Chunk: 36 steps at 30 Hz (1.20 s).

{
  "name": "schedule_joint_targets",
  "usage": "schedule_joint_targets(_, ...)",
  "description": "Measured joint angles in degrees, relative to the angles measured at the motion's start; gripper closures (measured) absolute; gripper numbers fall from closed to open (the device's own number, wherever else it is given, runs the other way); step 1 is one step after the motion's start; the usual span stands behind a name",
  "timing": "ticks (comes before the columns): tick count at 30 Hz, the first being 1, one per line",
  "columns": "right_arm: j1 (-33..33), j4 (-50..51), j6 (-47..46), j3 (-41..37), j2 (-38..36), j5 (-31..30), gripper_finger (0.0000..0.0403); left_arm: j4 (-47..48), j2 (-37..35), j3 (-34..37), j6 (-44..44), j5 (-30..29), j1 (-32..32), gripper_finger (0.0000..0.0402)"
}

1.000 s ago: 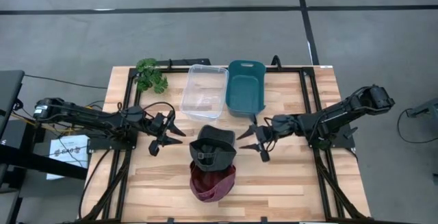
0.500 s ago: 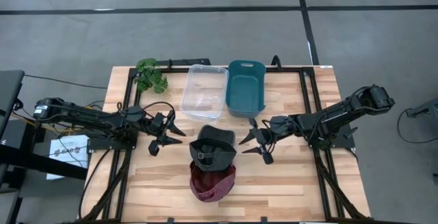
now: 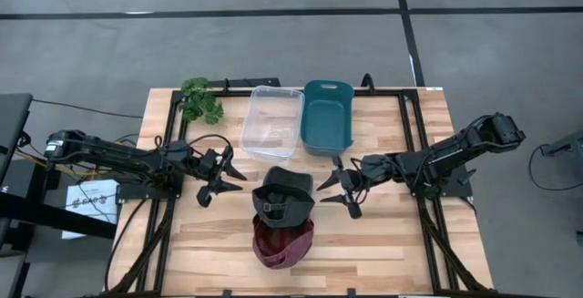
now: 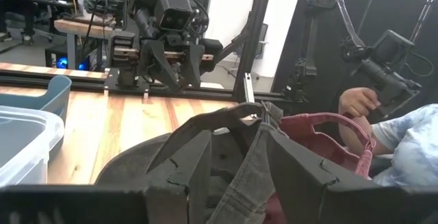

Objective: Pick & Place hat
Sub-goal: Put the top black cap into the blue bin

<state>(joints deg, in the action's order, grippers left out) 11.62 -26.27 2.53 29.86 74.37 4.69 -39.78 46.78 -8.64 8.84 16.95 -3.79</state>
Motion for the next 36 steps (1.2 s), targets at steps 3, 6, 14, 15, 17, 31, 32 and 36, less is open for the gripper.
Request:
schedule_joint_targets(3, -0.02, 0.05, -1.58, 0.81, 0.00, -1.96, 0.0249, -0.48, 0.00, 0.00, 0.32, 0.00, 0.00, 0.0261)
schedule_joint_targets(6, 0.03, 0.01, -2.08, 1.23, 0.89, -1.73, 0.0249, -0.86, 0.00, 0.01, 0.44, -0.04, -0.43, 0.0261)
schedule_joint_targets(14, 0.63, 6.05, 2.92, 7.67, 10.64, -1.60, 0.0249, -2.86, 0.13, 0.00, 0.37, 0.02, -2.67, 0.0261)
schedule_joint_targets(15, 0.63, 7.89, 3.76, 9.10, 11.40, -1.60, 0.0249, -2.96, 0.15, 0.00, 0.33, 0.01, -2.67, 0.0261)
schedule_joint_targets(17, 0.65, 10.84, 4.38, 11.81, 13.01, -1.60, 0.0249, -2.97, 0.17, 0.00, 0.35, 0.00, -2.64, 0.0261)
schedule_joint_targets(31, 1.13, 17.49, 3.99, 17.06, 16.88, 4.14, 0.0249, -2.70, 0.22, 0.00, 0.24, 0.01, -2.64, 0.0261)
schedule_joint_targets(32, 1.13, 17.42, 3.98, 17.06, 16.60, 4.41, 0.0249, -2.72, 0.22, 0.00, 0.22, 0.02, -2.66, 0.0261)
schedule_joint_targets(36, 1.90, 17.32, 4.73, 17.06, 16.20, 4.51, 0.0249, -2.70, 0.22, 0.00, 0.22, 0.01, -2.64, 0.0261)
